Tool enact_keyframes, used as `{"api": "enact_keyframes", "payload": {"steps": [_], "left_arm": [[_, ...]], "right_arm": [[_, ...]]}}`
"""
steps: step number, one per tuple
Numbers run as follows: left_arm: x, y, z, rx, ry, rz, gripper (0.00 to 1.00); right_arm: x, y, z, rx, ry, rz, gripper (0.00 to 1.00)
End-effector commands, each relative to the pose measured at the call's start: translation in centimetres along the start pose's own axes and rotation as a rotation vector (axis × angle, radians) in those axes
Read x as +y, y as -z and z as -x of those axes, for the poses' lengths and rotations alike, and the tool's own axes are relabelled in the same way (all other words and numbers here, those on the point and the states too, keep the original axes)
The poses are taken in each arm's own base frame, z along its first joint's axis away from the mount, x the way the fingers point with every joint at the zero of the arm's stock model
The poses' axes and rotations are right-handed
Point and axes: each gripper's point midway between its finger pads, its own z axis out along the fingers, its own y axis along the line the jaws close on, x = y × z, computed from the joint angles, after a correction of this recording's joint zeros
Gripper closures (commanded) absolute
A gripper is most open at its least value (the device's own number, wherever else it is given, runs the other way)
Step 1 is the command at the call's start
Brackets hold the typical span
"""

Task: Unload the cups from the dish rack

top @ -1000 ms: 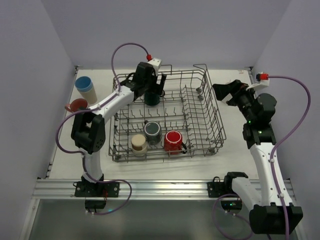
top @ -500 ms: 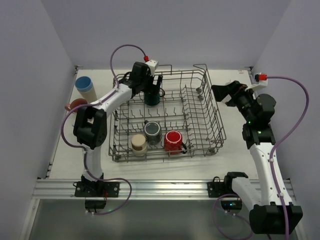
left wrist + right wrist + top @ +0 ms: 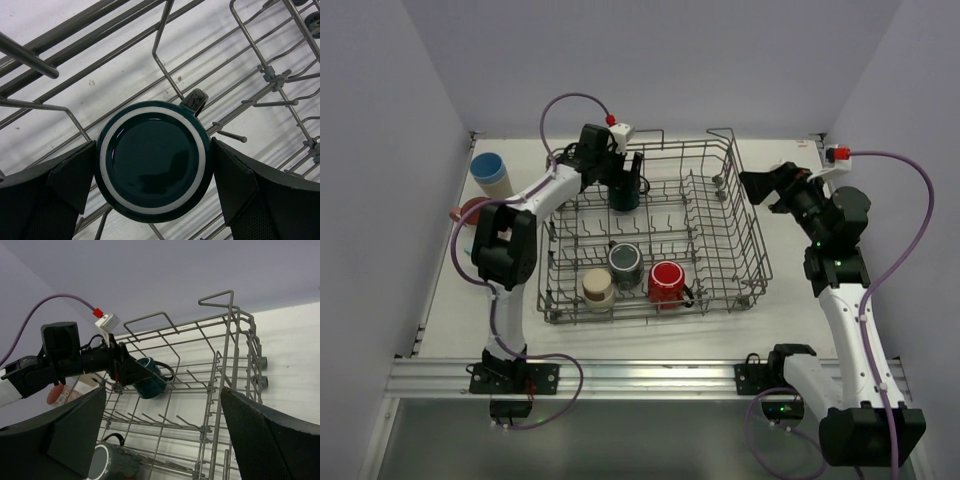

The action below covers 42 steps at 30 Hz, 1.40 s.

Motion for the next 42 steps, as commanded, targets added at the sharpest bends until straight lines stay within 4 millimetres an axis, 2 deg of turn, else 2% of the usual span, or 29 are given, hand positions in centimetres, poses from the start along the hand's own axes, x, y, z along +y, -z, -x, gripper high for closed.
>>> {"api": "enact_keyframes", "payload": {"steps": [1, 8, 11, 13, 15, 17, 18, 20, 24, 26, 32, 33, 35, 36, 37, 38, 39, 40, 41, 42], "left_arm": [[-0.4, -0.2, 0.9, -0.01, -0.005, -0.043, 0.0], [-0.4, -0.7, 0.4, -0.001, 0.002, -0.047, 0.0], [-0.3, -0.5, 0.4, -0.004, -0.002, -0.041, 0.05], [-0.3, -0.1, 1.0, -0.028, -0.004, -0.039, 0.21], [-0.3, 0.4, 1.8, -0.051, -0.001, -0.031, 0.47], [-0.2, 0.9, 2.4, -0.066, -0.001, -0.019, 0.58], [-0.2, 1.5, 3.2, -0.086, -0.003, -0.012, 0.69], [-0.1, 2.2, 4.0, -0.114, -0.004, 0.008, 0.72], [-0.6, 5.1, 7.2, -0.211, -0.009, 0.023, 0.81], [-0.7, 6.1, 8.3, -0.244, -0.012, 0.025, 0.83], [-1.6, 9.7, 11.2, -0.328, -0.019, 0.025, 0.89], [-1.8, 10.7, 11.8, -0.351, -0.018, 0.019, 0.91], [-2.2, 11.5, 12.1, -0.374, 0.0, 0.009, 0.92], [-2.6, 12.9, 12.8, -0.405, 0.003, 0.001, 0.94], [-2.8, 13.1, 12.3, -0.403, 0.015, -0.006, 0.94], [-3.3, 13.8, 12.8, -0.433, 0.038, -0.031, 0.95], [-4.0, 15.5, 13.6, -0.473, 0.049, -0.05, 0.96], [-4.3, 15.7, 12.9, -0.47, 0.068, -0.069, 0.96], [-5.2, 16.6, 13.5, -0.505, 0.108, -0.114, 0.96], [-6.1, 18.4, 14.1, -0.545, 0.125, -0.146, 0.97]], "right_arm": [[1.1, -0.3, 0.7, -0.016, 0.019, 0.05, 0.01], [1.2, -0.4, 0.7, -0.011, 0.017, 0.053, 0.01], [1.3, -0.4, 0.7, -0.01, 0.018, 0.055, 0.01], [1.4, -0.4, 0.7, -0.01, 0.017, 0.057, 0.01], [1.4, -0.5, 0.7, -0.008, 0.015, 0.058, 0.01], [1.5, -0.5, 0.7, -0.009, 0.012, 0.062, 0.01], [1.6, -0.4, 0.8, -0.009, 0.011, 0.064, 0.01], [1.9, -0.4, 1.1, -0.014, 0.007, 0.067, 0.01], [4.2, -0.4, 0.7, 0.0, -0.009, 0.129, 0.01], [5.1, -0.6, 0.5, 0.004, -0.017, 0.149, 0.01], [9.3, -1.2, -1.4, 0.044, -0.054, 0.255, 0.01], [9.7, -1.2, -1.6, 0.044, -0.068, 0.269, 0.01], [10.9, -1.2, -2.1, 0.044, -0.115, 0.316, 0.01], [11.2, -1.2, -2.4, 0.044, -0.135, 0.329, 0.01], [11.5, -1.2, -2.6, 0.041, -0.15, 0.341, 0.01], [12.0, -1.2, -3.2, 0.041, -0.167, 0.365, 0.01], [12.3, -1.3, -3.5, 0.047, -0.191, 0.37, 0.01], [12.4, -1.5, -4.0, 0.059, -0.198, 0.375, 0.01], [12.9, -1.6, -4.5, 0.067, -0.206, 0.383, 0.02], [13.0, -1.8, -4.9, 0.078, -0.212, 0.383, 0.02]]}}
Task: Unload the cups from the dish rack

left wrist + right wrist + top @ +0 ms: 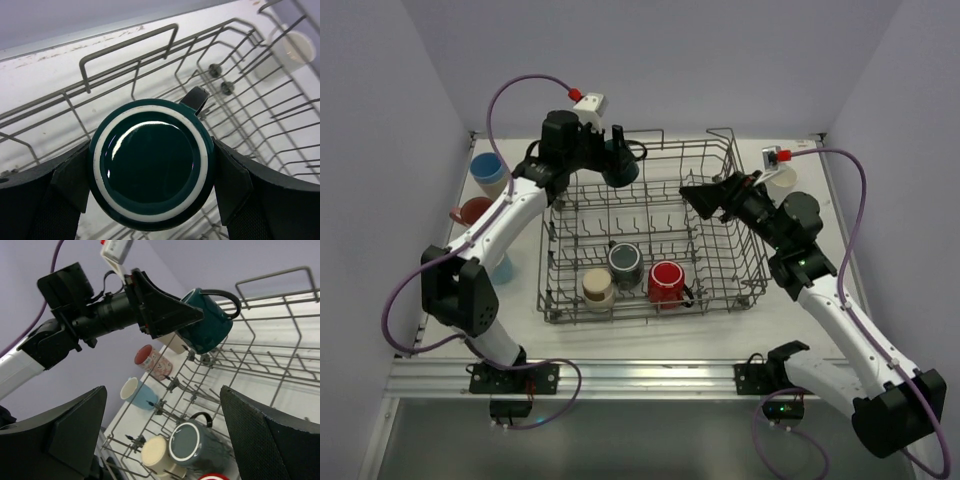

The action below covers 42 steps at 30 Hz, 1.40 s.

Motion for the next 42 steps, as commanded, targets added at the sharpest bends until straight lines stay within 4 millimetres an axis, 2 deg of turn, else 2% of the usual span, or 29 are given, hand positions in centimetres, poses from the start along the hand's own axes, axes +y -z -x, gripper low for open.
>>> {"api": "enact_keyframes", "payload": {"steps": [1, 2, 4, 6, 7, 8, 12, 14, 19, 23, 26, 27, 29, 32, 34, 36, 38, 39, 40, 41, 42], "left_arm": [[-4.0, 4.6, 6.5, -0.243, 0.1, -0.148, 0.97], [-5.1, 5.4, 7.6, -0.287, 0.151, -0.199, 0.97], [-6.3, 7.4, 7.9, -0.32, 0.209, -0.252, 0.97], [-8.1, 9.9, 9.3, -0.376, 0.304, -0.341, 0.97], [-8.3, 10.3, 8.5, -0.367, 0.34, -0.359, 0.97], [-9.0, 11.2, 9.3, -0.398, 0.394, -0.397, 0.97], [-10.6, 14.1, 8.6, -0.429, 0.495, -0.497, 0.97], [-11.4, 15.2, 8.9, -0.444, 0.518, -0.549, 0.97], [-12.8, 15.9, 8.1, -0.433, 0.553, -0.617, 0.97], [-13.7, 16.0, 7.8, -0.427, 0.589, -0.671, 0.97], [-14.0, 15.8, 7.2, -0.418, 0.599, -0.68, 0.97], [-14.0, 15.7, 6.8, -0.414, 0.604, -0.676, 0.97], [-14.2, 15.9, 6.7, -0.421, 0.61, -0.694, 0.98], [-15.0, 16.0, 6.4, -0.408, 0.627, -0.729, 0.98], [-15.4, 15.9, 5.9, -0.398, 0.64, -0.744, 0.96], [-15.6, 15.9, 5.9, -0.401, 0.648, -0.746, 0.92], [-15.9, 16.0, 5.8, -0.407, 0.652, -0.747, 0.89], [-15.9, 16.0, 5.6, -0.406, 0.655, -0.745, 0.87], [-16.0, 16.0, 5.5, -0.406, 0.656, -0.746, 0.84], [-16.1, 16.1, 5.5, -0.409, 0.65, -0.75, 0.71], [-16.1, 16.2, 5.4, -0.409, 0.646, -0.75, 0.63]], "right_arm": [[1.4, -1.1, 0.4, -0.052, -0.041, 0.049, 0.03], [1.6, -1.5, 0.0, -0.047, -0.047, 0.063, 0.04], [2.0, -1.8, -0.5, -0.038, -0.057, 0.085, 0.04], [2.6, -2.4, -1.3, -0.011, -0.063, 0.121, 0.05], [2.8, -2.5, -1.6, -0.002, -0.065, 0.132, 0.05], [3.2, -2.8, -2.0, 0.004, -0.061, 0.155, 0.06], [4.2, -3.5, -2.7, 0.033, -0.073, 0.198, 0.07], [5.4, -3.6, -2.8, 0.047, -0.076, 0.245, 0.07], [6.7, -4.7, -3.5, 0.084, -0.084, 0.293, 0.11], [8.4, -5.2, -3.7, 0.1, -0.116, 0.368, 0.19], [8.9, -5.5, -3.7, 0.103, -0.112, 0.381, 0.25], [8.9, -5.5, -3.7, 0.1, -0.11, 0.381, 0.28], [9.0, -5.8, -3.5, 0.093, -0.109, 0.379, 0.43], [9.3, -6.0, -3.0, 0.08, -0.114, 0.389, 0.46], [9.4, -6.2, -3.0, 0.075, -0.12, 0.394, 0.52], [9.7, -6.1, -2.7, 0.06, -0.131, 0.407, 0.65], [9.9, -6.1, -2.2, 0.033, -0.136, 0.416, 0.74], [10.0, -6.0, -1.9, 0.023, -0.137, 0.416, 0.85], [10.0, -5.9, -1.8, 0.016, -0.137, 0.413, 0.9], [9.6, -5.9, -1.7, -0.001, -0.143, 0.393, 0.95], [9.4, -5.9, -1.4, -0.013, -0.143, 0.384, 1.0]]}}
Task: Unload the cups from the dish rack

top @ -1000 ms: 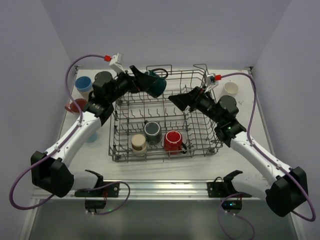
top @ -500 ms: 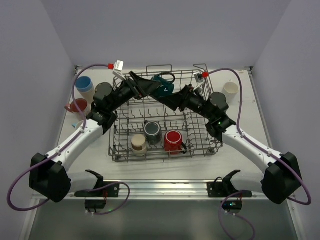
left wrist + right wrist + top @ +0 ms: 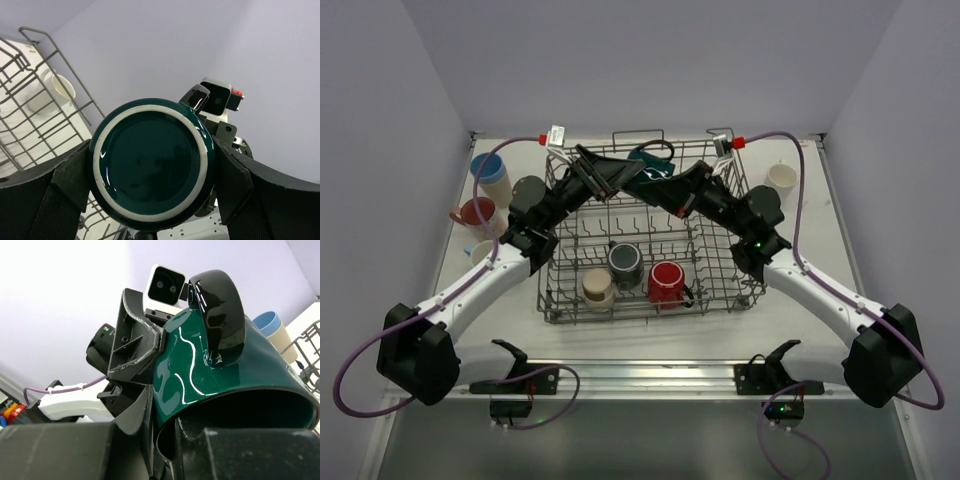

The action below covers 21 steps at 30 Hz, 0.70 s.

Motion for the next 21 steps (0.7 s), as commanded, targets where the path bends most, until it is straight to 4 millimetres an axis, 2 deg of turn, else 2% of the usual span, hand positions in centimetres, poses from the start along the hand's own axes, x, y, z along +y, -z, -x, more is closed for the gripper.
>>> {"api": "enact_keyframes", "payload": {"steps": [1, 2, 3, 4, 5, 6, 10, 14, 21], "left_arm": [[-3.7, 0.6, -0.1, -0.018, -0.109, -0.132, 0.54], [-3.6, 0.7, -0.2, -0.011, -0.127, -0.128, 0.32], [-4.1, 0.8, -0.1, -0.01, -0.146, -0.133, 0.22], [-3.5, 0.8, -0.4, 0.011, -0.173, -0.1, 0.14], [-4.0, 1.0, -0.2, 0.009, -0.196, -0.094, 0.03], [-4.4, 1.1, 0.1, 0.006, -0.219, -0.089, 0.0], [-4.6, 2.4, 0.6, -0.011, -0.287, -0.03, 0.0], [-5.8, 3.6, 1.1, -0.033, -0.35, -0.026, 0.0], [-5.3, 4.6, 1.7, -0.061, -0.414, 0.034, 0.0]], "right_arm": [[0.7, 0.1, 2.6, -0.11, 0.053, -0.02, 1.0], [0.2, 0.3, 2.6, -0.111, 0.066, -0.047, 1.0], [0.0, 0.5, 2.7, -0.112, 0.074, -0.067, 1.0], [0.6, 0.7, 3.2, -0.121, 0.086, -0.073, 1.0], [0.2, 0.8, 3.0, -0.103, 0.101, -0.099, 1.0], [0.4, 1.0, 3.1, -0.104, 0.115, -0.105, 1.0], [2.0, 1.6, 4.4, -0.109, 0.184, -0.113, 1.0], [2.9, 1.6, 4.8, -0.094, 0.204, -0.101, 1.0], [4.4, 1.8, 5.2, -0.081, 0.192, -0.049, 1.0]]}}
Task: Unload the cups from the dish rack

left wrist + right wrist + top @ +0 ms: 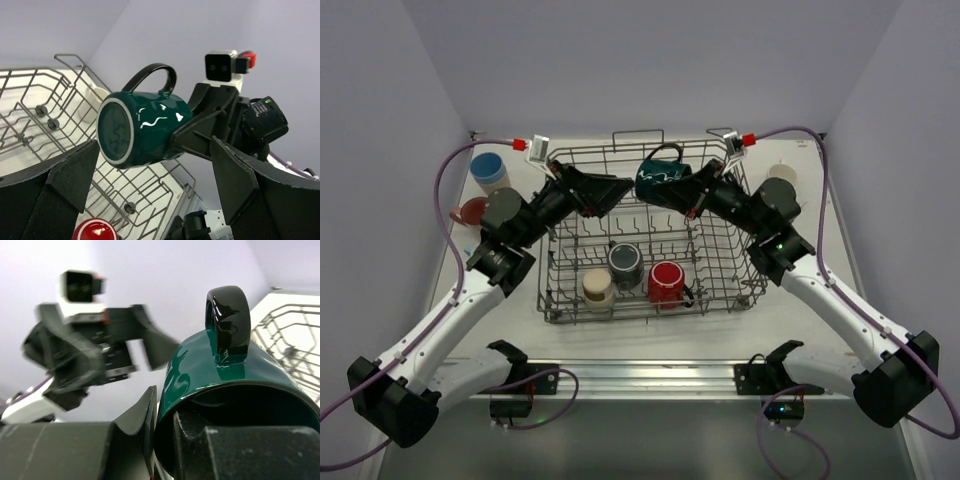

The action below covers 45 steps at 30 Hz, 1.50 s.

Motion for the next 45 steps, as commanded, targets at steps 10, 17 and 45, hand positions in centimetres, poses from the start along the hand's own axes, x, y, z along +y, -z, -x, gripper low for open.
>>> {"api": "enact_keyframes", "payload": {"steps": [10, 17, 45], "left_arm": [[-1.2, 1.4, 3.4, -0.085, -0.242, 0.042, 0.0], [1.3, 5.2, 2.0, 0.032, -0.42, 0.207, 0.0], [6.9, 13.6, -5.5, 0.181, -0.569, 0.298, 0.0]], "right_arm": [[2.3, 1.8, 5.6, -0.103, 0.149, -0.044, 1.0], [-5.4, 8.4, 10.3, -0.163, 0.277, -0.5, 1.0], [-37.4, 30.3, 5.8, 0.053, -0.068, -1.574, 1.0]]}}
